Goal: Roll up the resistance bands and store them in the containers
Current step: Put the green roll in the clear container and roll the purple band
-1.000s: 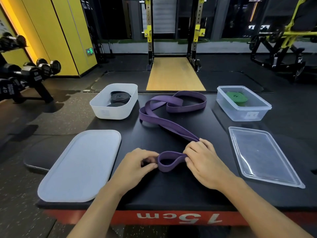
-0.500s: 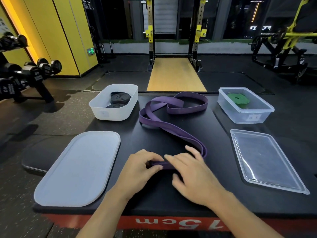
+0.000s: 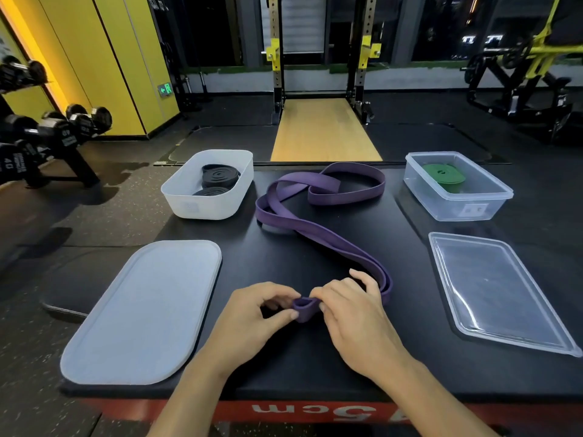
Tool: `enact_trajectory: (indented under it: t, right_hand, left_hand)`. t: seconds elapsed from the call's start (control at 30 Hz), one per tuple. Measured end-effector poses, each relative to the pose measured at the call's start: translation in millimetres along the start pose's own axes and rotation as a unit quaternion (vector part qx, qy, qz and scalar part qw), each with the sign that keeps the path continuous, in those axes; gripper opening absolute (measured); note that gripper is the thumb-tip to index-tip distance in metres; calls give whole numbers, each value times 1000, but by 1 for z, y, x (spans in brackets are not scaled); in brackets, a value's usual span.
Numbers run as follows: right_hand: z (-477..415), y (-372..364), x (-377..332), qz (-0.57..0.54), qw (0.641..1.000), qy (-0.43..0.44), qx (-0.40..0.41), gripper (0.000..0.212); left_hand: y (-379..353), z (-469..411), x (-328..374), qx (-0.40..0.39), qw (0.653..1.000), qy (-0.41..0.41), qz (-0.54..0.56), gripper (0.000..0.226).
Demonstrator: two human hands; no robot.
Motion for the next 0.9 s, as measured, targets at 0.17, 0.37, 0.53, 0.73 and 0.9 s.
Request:
enact_trajectory:
  t: [0.17,0.37,0.53,0.73,0.9]
  right_hand:
    - [1,3,-3,-20,1000,16,-11,23]
    - [1,5,-4,-65,996,55,-40,24]
    - [4,5,-4,-76,993,70,-60,25]
    - [3,5,-3,-87,991,85,-49,27]
    - [3,6,-4,-85,992,82,-51,30]
  left_hand:
    - [-3,-1,2,-3,997,-29,-65,30]
    - [-10,0,0,-4,990,-74,-118,34]
    - [-4,0,-1,32,998,-38,-25,32]
    - [-2,2,3,36,997,17,70,23]
    - [1,-4,6,-7,991,73,116,9]
Point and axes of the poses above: each hand's wrist, its own z-axis away from the middle knuckle, its own y-axis out of the back of the hand, x = y × z, the point moved 3 cm from there along -z, towards the middle knuckle, and after that the axes turned 3 degrees about -y, right-handed, at the moved point
